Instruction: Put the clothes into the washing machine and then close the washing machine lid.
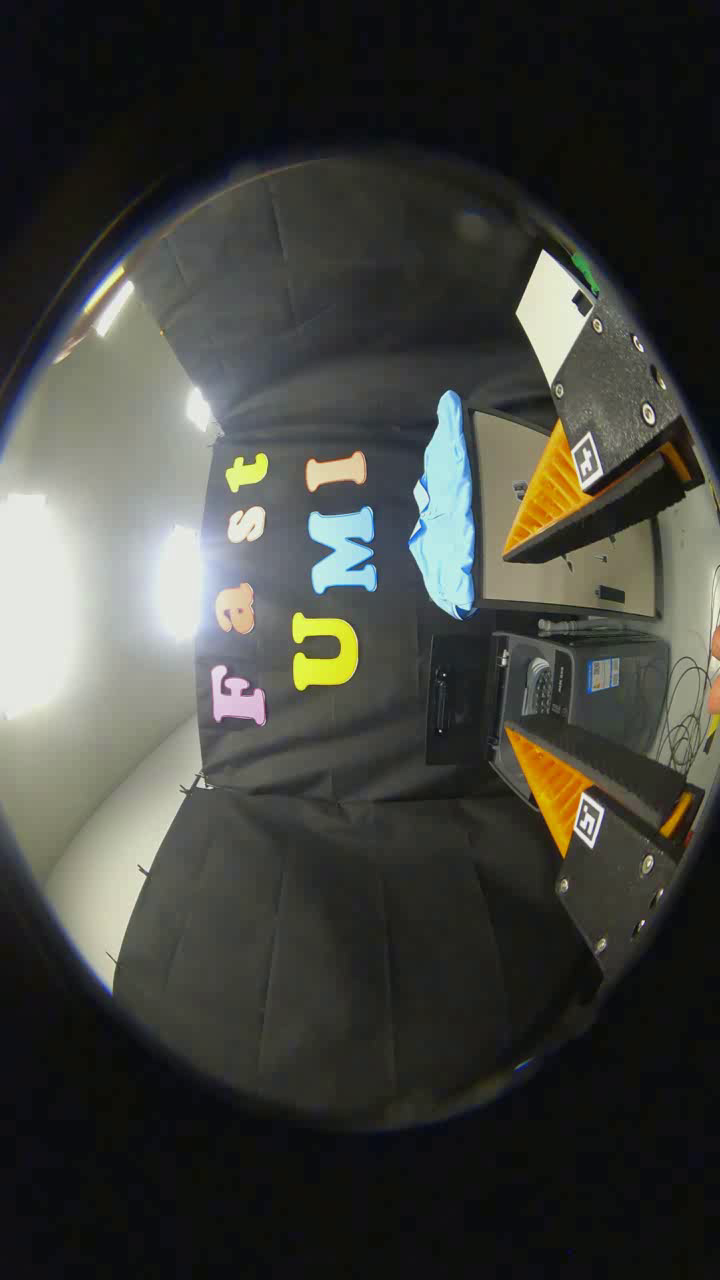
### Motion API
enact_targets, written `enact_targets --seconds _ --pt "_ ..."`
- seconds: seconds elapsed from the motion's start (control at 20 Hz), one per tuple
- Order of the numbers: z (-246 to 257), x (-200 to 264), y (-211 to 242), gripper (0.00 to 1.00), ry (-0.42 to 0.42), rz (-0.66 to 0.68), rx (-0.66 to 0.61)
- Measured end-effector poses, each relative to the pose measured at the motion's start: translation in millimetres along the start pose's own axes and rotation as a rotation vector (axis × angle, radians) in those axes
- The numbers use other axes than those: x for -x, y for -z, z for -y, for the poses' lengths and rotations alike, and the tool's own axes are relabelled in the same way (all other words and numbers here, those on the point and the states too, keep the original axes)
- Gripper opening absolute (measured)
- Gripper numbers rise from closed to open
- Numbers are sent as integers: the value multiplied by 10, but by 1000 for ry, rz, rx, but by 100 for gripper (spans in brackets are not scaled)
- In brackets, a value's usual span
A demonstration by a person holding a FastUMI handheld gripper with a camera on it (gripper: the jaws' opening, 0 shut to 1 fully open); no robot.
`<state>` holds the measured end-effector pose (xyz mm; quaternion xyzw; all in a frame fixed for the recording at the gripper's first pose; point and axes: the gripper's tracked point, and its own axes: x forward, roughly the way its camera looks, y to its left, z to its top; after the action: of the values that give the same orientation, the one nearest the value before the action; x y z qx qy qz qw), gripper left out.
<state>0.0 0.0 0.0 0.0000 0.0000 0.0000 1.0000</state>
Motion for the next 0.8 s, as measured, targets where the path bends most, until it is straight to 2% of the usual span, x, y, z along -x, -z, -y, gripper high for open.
enact_targets --seconds 0.45,0.8 --pt "-14 -53 -50 94 -7 7 -14" --pt "-33 -84 -3 94 -52 7 16"
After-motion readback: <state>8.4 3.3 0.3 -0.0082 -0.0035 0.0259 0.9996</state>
